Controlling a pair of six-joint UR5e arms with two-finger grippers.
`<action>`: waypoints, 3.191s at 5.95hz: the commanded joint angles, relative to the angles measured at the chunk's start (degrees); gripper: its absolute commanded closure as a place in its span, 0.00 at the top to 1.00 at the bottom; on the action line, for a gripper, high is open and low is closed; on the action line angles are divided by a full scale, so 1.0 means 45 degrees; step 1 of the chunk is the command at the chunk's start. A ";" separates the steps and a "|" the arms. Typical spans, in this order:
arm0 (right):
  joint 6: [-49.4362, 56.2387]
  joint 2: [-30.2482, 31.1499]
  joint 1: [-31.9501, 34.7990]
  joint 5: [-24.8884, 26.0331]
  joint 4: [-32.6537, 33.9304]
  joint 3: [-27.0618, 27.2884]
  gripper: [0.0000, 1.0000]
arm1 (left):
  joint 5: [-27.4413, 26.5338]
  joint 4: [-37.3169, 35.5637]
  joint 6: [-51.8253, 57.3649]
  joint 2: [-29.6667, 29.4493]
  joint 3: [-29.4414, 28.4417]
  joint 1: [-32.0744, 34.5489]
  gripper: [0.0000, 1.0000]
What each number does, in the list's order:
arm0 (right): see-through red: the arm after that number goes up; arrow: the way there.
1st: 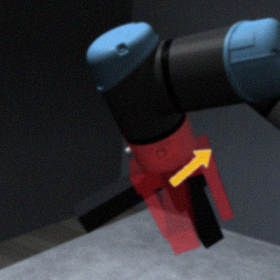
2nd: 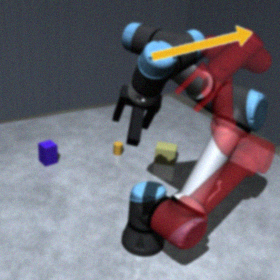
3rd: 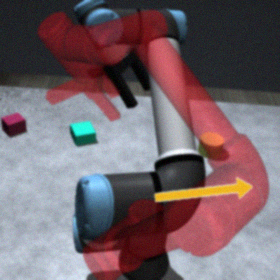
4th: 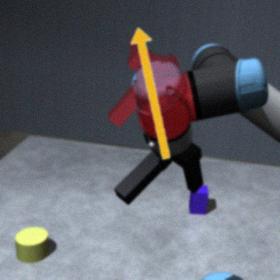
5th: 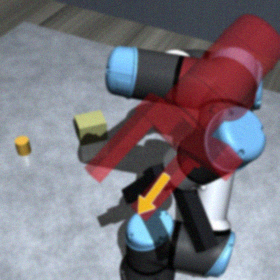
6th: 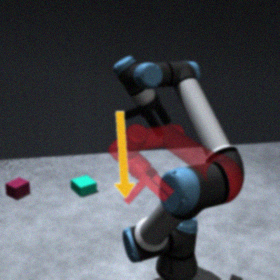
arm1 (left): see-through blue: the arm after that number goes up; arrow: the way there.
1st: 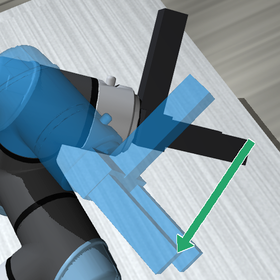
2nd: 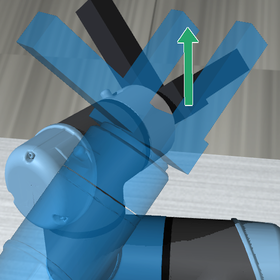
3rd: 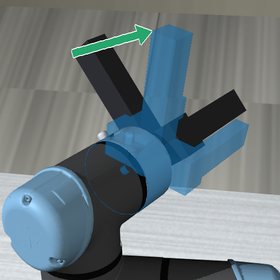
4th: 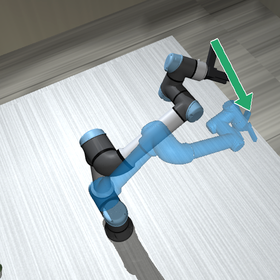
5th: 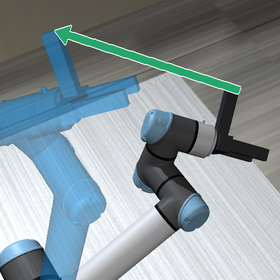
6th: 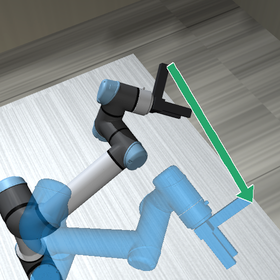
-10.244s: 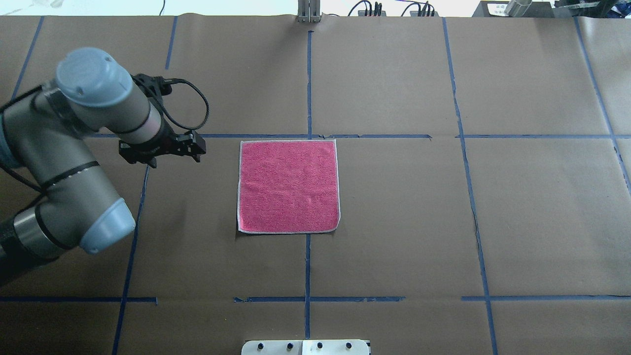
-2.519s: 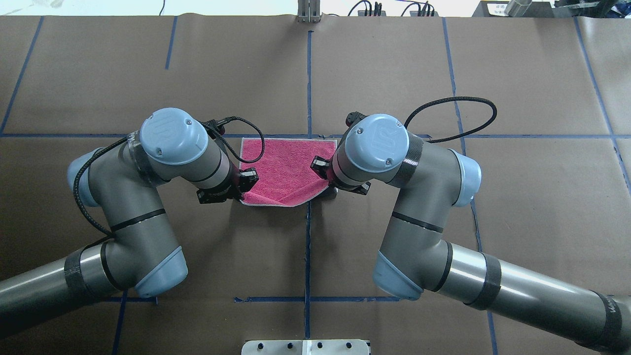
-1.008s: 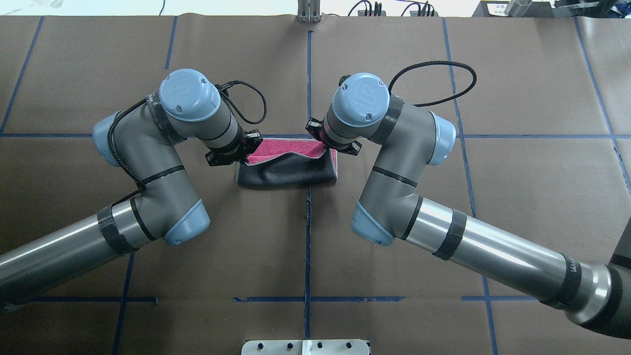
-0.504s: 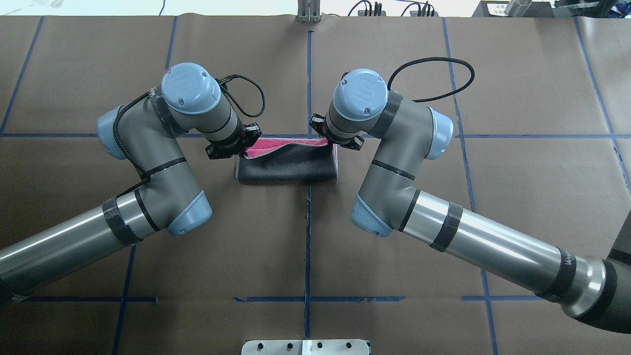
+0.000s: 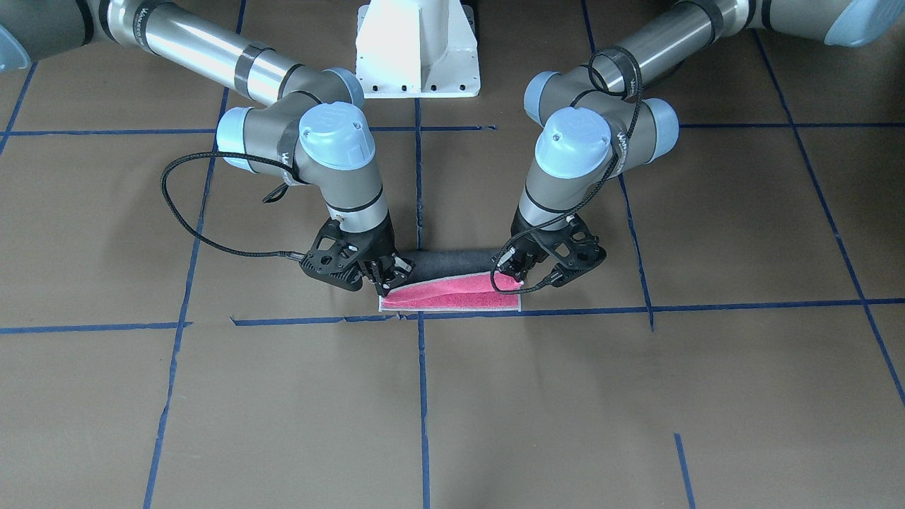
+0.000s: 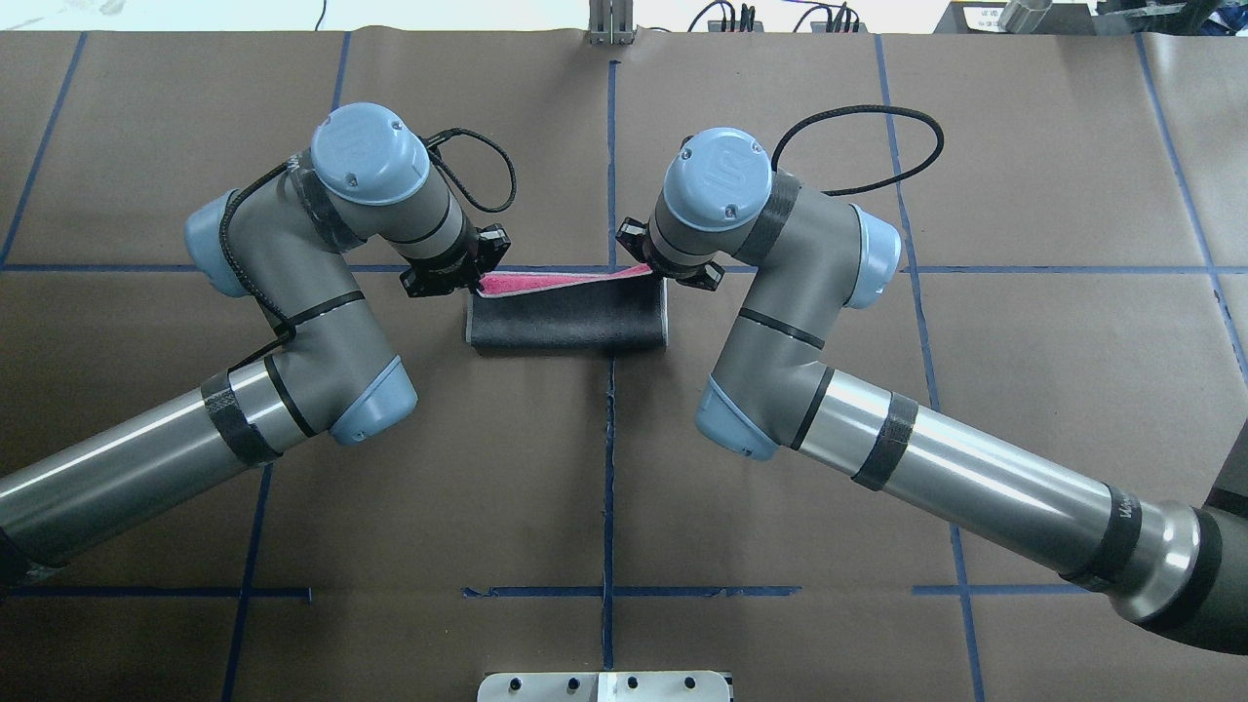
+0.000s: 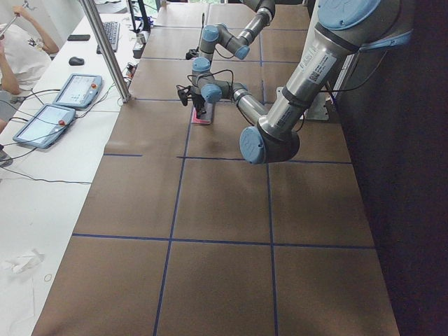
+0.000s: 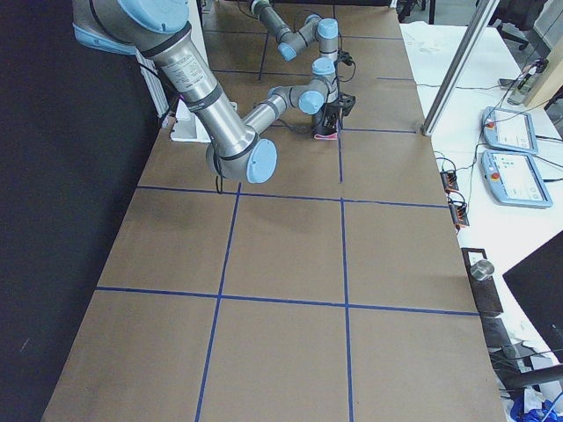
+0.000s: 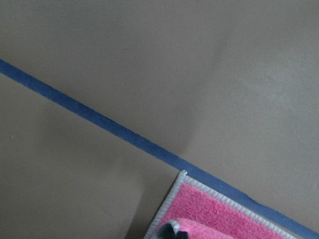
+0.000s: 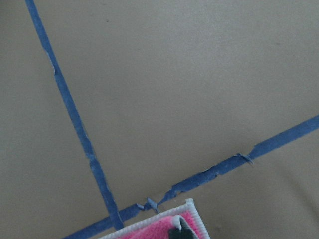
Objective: Fold towel twice with both arms
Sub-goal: 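Open both grippers and lift them off the folded towel, then grasp the folded towel's end nearest the left gripper while the right arm withdraws, then lift the held end with the left gripper and fold it over the other end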
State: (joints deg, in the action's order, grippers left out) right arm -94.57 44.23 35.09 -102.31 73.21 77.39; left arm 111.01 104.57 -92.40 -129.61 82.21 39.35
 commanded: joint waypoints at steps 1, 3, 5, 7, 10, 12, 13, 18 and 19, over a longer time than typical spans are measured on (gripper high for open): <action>-0.0039 -0.0083 0.0150 -0.0019 -0.0019 -0.0050 0.47 | 0.0000 0.0005 -0.0015 -0.0453 -0.0549 0.0007 0.99; 0.0464 -0.0025 0.0675 -0.0523 0.0000 -0.0730 1.00 | 0.0039 0.0043 -0.0015 -0.0789 -0.1158 0.0454 1.00; 0.0819 -0.0063 0.1224 -0.1635 0.0058 -0.0598 1.00 | 0.0681 0.0586 -0.0053 -0.0614 -0.1081 0.0554 1.00; 0.1655 0.0131 0.2235 -0.3060 0.0601 -0.0170 1.00 | 0.0684 0.0610 -0.1719 0.0512 0.0180 -0.0396 1.00; 0.3066 0.0249 0.2632 -0.3301 0.1895 0.0419 1.00 | 0.0566 0.0610 -0.3139 0.0598 0.0306 -0.0892 0.67; 0.3067 0.0347 0.2651 -0.3281 0.1895 0.0516 1.00 | 0.0547 0.0610 -0.3101 0.0715 0.0306 -0.0814 0.54; 0.3067 0.0366 0.2671 -0.3281 0.1895 0.0536 1.00 | 0.0547 0.0610 -0.3042 0.0793 0.0326 -0.0756 0.51; 0.3221 0.0737 0.2768 -0.3320 0.1875 0.0809 1.00 | 0.0566 0.0610 -0.2945 0.0813 0.0345 -0.0755 0.00; 0.3435 0.0892 0.2923 -0.3417 0.1875 0.0829 1.00 | 0.0663 0.0533 -0.2944 0.0736 0.0500 -0.0678 0.00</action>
State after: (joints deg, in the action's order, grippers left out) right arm -79.92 47.72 47.73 -117.37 81.66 81.06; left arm 113.68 107.21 -105.74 -126.04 83.97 36.09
